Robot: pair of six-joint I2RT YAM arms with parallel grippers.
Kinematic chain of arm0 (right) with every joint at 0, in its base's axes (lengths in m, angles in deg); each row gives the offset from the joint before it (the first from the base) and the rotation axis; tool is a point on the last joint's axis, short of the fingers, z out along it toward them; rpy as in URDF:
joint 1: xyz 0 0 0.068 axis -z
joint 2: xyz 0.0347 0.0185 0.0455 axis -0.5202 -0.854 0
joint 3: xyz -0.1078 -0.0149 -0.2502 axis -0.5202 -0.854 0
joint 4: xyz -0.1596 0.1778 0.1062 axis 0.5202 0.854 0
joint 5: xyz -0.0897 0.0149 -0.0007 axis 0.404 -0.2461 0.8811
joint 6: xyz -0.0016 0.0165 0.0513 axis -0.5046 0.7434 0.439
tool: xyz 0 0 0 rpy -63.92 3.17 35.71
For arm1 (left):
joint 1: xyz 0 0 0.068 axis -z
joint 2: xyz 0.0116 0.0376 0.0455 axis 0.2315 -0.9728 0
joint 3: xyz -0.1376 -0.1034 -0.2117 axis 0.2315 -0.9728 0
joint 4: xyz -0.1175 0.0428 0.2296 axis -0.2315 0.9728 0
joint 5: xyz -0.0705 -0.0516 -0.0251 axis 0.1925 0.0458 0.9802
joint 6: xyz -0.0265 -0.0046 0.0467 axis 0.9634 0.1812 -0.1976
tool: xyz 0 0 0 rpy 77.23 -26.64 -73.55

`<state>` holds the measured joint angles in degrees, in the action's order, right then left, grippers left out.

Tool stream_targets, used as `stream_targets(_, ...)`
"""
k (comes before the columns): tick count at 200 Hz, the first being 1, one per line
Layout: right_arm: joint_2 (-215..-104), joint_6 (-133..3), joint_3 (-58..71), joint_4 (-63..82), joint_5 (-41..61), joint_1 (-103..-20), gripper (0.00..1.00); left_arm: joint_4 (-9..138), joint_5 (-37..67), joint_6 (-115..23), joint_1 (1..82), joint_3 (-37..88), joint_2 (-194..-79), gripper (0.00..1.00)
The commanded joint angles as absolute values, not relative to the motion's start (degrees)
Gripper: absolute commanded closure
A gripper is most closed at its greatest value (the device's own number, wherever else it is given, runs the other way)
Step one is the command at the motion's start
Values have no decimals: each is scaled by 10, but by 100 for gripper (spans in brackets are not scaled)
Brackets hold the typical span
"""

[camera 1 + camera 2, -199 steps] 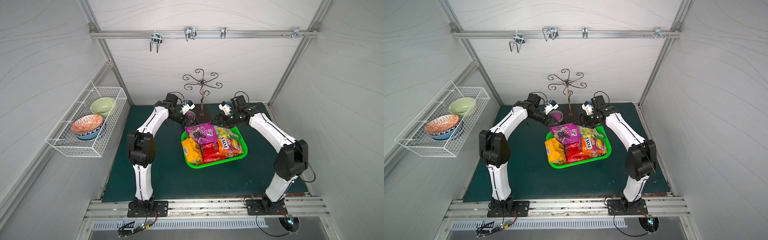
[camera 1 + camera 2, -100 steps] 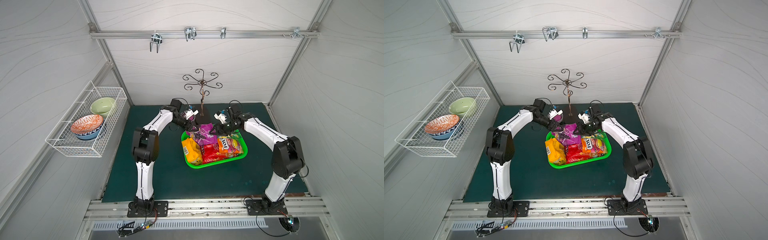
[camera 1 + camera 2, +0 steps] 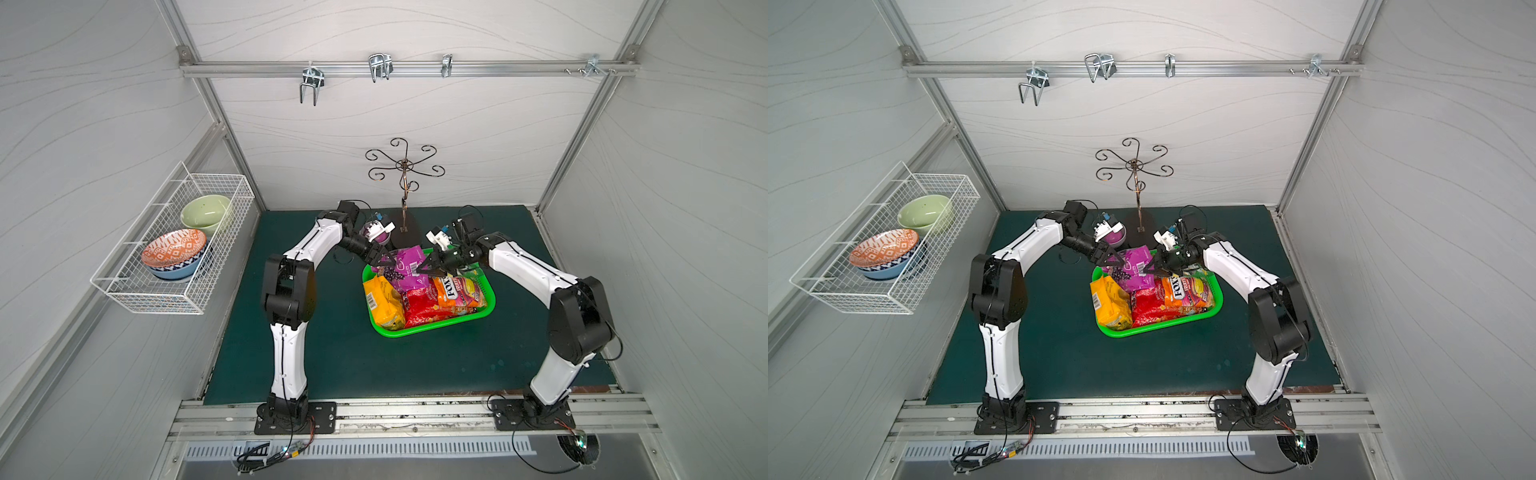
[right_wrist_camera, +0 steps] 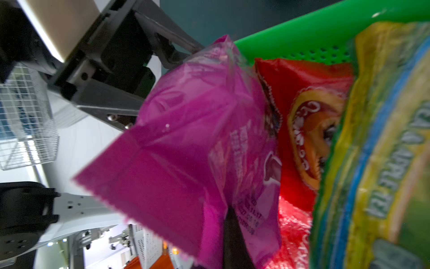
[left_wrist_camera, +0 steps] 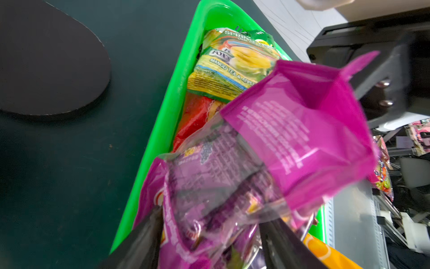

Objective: Put the candies in the basket
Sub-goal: Place the candy in the basket.

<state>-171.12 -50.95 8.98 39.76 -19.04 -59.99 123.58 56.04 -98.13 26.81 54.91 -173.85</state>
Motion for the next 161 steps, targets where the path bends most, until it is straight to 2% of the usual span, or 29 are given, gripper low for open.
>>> stream_targets(1,-1661,-399,86,343,-262,-617,100,1339,590,-1005,277,538,-1721,33)
stream_targets(61,-1651,-260,2,255,-256,-602,100,1397,593,-1031,269,603,-1750,33)
stream_targets(84,-1659,-263,-13,259,-246,-583,100,1385,590,-1022,269,593,-1755,33)
stream_targets(98,-1665,-313,4,322,-213,-574,100,1352,568,-1000,269,586,-1753,32)
stream_targets(112,-1663,-366,24,376,-168,-571,91,1322,556,-984,269,566,-1754,33)
stream_targets(132,-1648,-390,35,381,-142,-571,68,1307,555,-966,269,576,-1764,32)
stream_targets(145,-1634,-401,41,383,-131,-571,62,1310,562,-961,268,597,-1768,31)
stream_targets(161,-1619,-426,48,387,-123,-571,59,1310,564,-955,266,612,-1768,29)
